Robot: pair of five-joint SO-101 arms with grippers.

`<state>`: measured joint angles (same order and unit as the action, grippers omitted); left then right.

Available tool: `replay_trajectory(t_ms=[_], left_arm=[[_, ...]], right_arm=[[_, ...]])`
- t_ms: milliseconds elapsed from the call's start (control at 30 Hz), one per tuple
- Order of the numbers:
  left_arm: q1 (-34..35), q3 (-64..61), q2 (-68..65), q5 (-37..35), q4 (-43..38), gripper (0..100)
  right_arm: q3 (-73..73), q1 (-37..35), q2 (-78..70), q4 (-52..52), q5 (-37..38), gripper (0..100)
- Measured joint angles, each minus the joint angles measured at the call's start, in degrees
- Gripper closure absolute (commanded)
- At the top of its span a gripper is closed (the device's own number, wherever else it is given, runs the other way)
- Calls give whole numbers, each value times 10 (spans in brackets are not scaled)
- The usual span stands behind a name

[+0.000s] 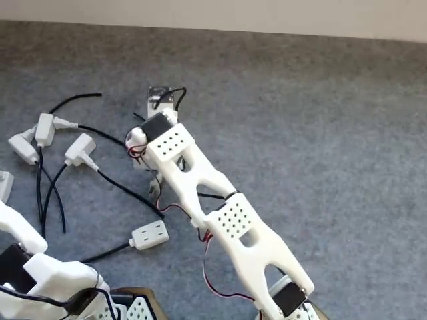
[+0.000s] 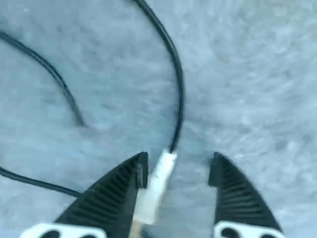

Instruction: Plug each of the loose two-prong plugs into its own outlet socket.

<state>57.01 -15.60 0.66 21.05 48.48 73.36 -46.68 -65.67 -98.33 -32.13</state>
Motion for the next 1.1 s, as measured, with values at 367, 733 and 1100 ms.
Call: replay_trajectory(t_ms=[367,733,1100], left_arm=[[28,0,0,0,0,772],[58,-3,0,14,0,772],[14,-66,-1,76,20,772]], right_arm=[[-136,72,51,0,67,995],[-241,125,96,0,335,995],[-550,146,393,11,431,995]])
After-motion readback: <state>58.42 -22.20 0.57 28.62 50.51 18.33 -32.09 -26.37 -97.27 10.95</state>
